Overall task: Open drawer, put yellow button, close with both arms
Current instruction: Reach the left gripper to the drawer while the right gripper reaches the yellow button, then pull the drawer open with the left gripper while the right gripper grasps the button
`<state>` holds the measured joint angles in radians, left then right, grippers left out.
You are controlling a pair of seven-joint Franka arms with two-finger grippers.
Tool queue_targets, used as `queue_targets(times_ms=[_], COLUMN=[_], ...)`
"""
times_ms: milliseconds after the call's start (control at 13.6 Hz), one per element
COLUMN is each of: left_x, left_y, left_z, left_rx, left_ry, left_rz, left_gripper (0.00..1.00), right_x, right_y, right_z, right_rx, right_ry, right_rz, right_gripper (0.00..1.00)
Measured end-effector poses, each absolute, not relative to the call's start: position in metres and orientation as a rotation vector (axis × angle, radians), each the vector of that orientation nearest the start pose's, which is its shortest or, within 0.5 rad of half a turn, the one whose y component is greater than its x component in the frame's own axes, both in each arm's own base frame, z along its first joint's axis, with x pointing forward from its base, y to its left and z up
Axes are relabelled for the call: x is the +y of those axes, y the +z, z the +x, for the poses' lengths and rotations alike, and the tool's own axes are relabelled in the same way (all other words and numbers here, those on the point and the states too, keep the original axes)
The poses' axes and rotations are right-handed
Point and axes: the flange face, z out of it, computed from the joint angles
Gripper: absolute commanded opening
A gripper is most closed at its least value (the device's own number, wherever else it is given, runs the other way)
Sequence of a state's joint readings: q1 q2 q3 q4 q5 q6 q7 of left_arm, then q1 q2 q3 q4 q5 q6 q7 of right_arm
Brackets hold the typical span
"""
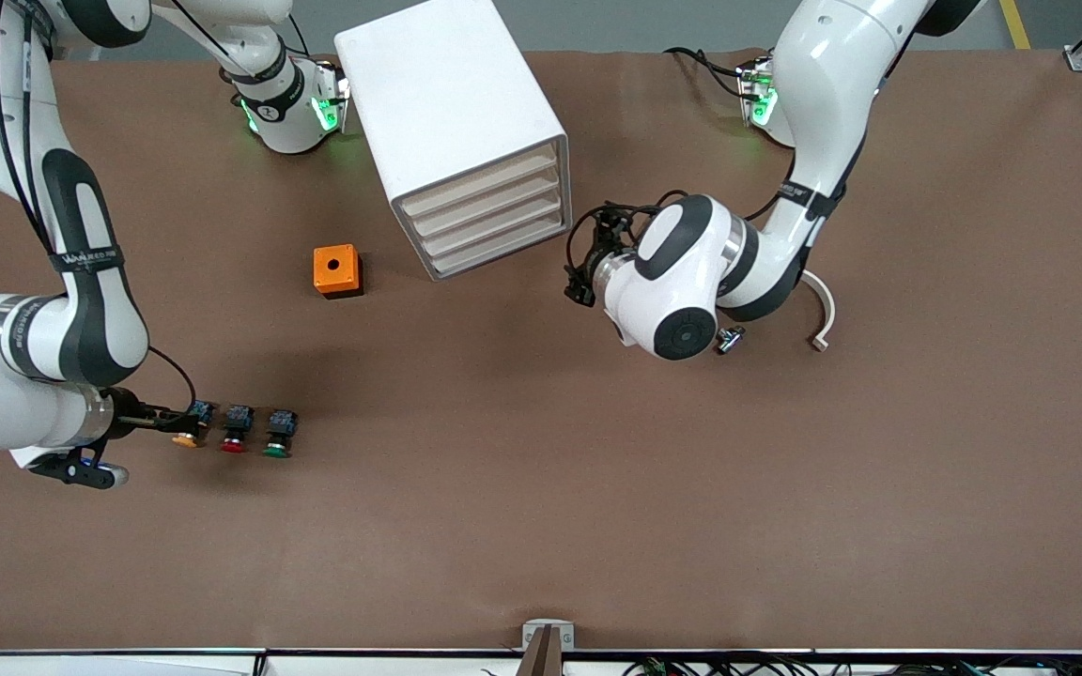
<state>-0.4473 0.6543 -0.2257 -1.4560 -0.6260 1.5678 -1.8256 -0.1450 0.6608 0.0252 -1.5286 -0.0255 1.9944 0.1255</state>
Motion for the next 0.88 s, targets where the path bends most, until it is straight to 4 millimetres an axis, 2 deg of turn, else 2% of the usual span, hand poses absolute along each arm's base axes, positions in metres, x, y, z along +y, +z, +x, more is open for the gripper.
queue_targets(times_ms=[221,368,516,736,884], left_x=[-0.466,-0.473,-0.476,-0.48,-0.486], left_y=[0.292,0.283,0.274,0.264,0.261], left_z=[0.474,0.466,0.463,0.453,0.445], left_rx=[-1.67,-1.684,-1.701,-1.659,-1.637], left_ry=[1.345,1.386,1.399,1.418,1.412], left_rz=[-1.793,-1.639,-1.523,-1.407,-1.371], left_gripper=[1.0,1.0,0.98,0.93,0.84], right_x=[-0.097,-0.102,-0.102,-0.101,-0.1], right_y=[0.22,0.203,0.19,0.181,0.181], right_z=[0.665,0.655,0.649,0.646,0.646], right_rx=[0.398,0.412,0.413,0.412,0.41], right_ry=[0.313,0.327,0.325,0.322,0.319], right_rz=[-3.104,-3.099,-3.098,-3.098,-3.097], right_gripper=[1.0,0.99,0.93,0.69,0.51])
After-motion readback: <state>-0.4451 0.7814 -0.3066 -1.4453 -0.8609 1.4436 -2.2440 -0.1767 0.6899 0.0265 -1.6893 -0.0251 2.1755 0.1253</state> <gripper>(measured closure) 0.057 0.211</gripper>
